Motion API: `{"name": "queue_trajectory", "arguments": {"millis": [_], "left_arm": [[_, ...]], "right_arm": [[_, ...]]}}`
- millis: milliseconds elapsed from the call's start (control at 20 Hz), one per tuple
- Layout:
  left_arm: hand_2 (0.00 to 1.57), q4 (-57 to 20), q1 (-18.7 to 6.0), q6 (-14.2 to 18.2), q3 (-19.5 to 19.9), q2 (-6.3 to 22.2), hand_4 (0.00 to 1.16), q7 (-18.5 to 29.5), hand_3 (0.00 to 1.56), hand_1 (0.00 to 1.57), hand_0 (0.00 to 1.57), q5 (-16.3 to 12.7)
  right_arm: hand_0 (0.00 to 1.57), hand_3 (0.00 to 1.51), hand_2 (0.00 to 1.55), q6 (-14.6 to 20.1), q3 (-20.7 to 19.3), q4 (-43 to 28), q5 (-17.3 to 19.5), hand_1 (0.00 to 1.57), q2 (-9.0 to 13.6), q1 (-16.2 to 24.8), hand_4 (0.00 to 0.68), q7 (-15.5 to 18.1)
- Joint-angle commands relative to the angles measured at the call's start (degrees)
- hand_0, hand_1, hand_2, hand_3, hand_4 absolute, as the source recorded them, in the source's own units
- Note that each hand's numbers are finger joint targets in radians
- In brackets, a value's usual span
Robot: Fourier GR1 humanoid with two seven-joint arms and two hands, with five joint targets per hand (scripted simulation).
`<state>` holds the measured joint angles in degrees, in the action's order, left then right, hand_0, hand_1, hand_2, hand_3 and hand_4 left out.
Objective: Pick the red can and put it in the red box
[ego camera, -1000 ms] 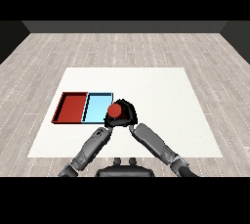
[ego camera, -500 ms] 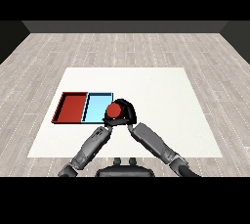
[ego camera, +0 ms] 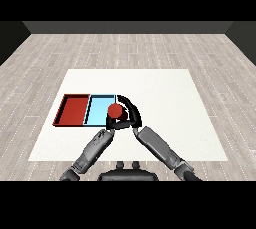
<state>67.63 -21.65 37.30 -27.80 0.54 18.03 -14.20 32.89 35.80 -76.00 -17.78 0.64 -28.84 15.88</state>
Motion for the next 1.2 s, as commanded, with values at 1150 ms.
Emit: {"name": "queue_trajectory", "arguments": {"millis": [1150], "left_arm": [[1.57, 5.8, 2.8, -2.3, 11.3, 16.3, 1.12, -6.9, 1.47, 1.57, 1.57, 7.8]], "right_arm": [[0.0, 0.0, 0.0, -11.2, -20.8, -21.4, -0.9, 0.0, 14.8, 27.7, 0.0, 4.2]]}}
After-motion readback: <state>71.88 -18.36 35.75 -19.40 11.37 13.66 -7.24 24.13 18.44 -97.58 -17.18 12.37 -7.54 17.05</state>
